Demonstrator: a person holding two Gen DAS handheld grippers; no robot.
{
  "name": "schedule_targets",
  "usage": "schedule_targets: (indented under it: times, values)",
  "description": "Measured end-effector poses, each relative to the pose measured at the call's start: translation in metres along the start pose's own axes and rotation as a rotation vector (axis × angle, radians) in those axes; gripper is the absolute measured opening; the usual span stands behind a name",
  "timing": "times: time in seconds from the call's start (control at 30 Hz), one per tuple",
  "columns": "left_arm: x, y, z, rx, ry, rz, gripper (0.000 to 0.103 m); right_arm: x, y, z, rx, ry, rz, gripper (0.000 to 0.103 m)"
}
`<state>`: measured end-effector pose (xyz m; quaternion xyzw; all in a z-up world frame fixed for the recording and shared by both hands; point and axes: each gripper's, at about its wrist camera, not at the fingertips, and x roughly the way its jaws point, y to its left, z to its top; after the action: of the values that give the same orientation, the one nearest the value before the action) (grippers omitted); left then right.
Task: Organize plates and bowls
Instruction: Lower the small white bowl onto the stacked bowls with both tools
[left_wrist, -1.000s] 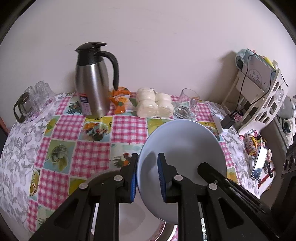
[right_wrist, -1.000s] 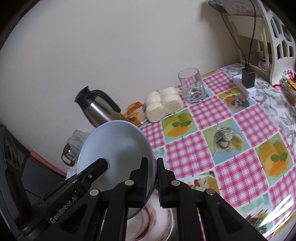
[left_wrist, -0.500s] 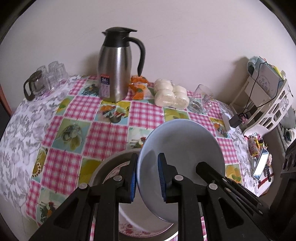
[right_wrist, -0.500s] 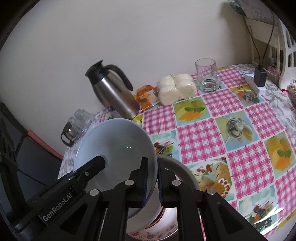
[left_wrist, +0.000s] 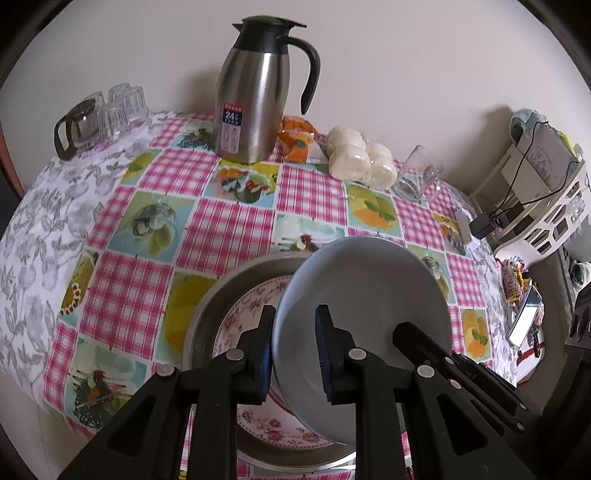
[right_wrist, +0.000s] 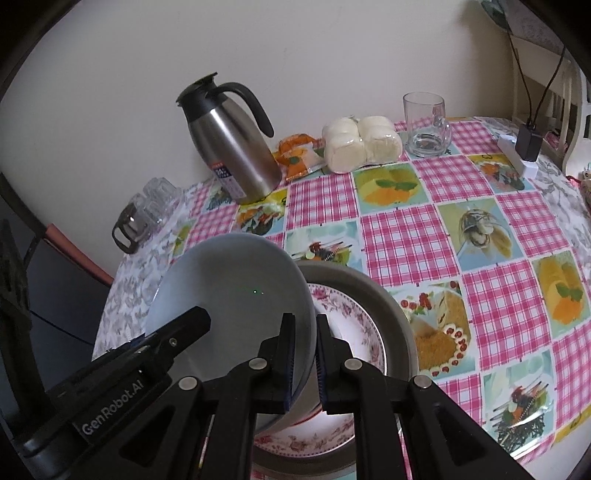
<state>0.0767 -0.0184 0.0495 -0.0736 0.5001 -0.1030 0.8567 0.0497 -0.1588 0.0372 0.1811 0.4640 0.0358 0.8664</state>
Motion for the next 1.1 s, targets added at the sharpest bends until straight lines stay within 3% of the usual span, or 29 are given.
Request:
schedule_targets:
  times: [0.3, 0.63, 1.1]
  values:
    - [0.004, 0.003, -0.002, -0.013, 0.016, 0.019, 0.020, 0.014, 0.002, -0.006, -0.012, 0.053, -0.013, 0.014]
    - [0.007, 0.007, 0.000, -0.030, 0.014, 0.023, 0.020, 0.013, 0.006, -0.006, -0.029, 0.048, -0.022, 0.015]
    - [0.009, 0.007, 0.001, -0.035, -0.008, 0.031, 0.020, 0.008, 0.003, -0.003, -0.018, 0.028, 0.007, 0.026]
